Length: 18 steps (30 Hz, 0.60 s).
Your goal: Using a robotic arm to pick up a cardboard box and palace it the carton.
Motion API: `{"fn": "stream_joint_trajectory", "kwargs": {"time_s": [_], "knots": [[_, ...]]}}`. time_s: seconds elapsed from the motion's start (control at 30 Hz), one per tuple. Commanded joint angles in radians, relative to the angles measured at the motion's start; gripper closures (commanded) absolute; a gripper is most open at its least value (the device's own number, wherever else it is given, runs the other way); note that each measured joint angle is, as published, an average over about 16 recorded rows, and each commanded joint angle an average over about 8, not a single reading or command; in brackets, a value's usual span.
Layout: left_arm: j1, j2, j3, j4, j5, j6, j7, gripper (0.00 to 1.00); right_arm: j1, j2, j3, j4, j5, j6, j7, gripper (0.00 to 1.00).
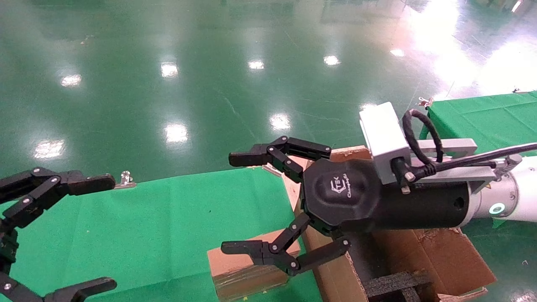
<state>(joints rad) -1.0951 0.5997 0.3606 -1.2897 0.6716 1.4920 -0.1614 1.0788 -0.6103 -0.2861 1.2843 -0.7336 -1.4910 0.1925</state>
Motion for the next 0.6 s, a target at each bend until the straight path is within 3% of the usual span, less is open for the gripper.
{"fn": "stream_joint_trajectory", "kwargs": {"time_s": [0.03,0.6], "knots": [[0.000,0.000,0.000,0.000,0.000,0.000,0.000,0.00,0.000,0.000,0.000,0.000,0.000,0.000,0.000,0.00],[0.000,0.000,0.000,0.000,0.000,0.000,0.000,0.00,0.000,0.000,0.000,0.000,0.000,0.000,0.000,0.00]]}}
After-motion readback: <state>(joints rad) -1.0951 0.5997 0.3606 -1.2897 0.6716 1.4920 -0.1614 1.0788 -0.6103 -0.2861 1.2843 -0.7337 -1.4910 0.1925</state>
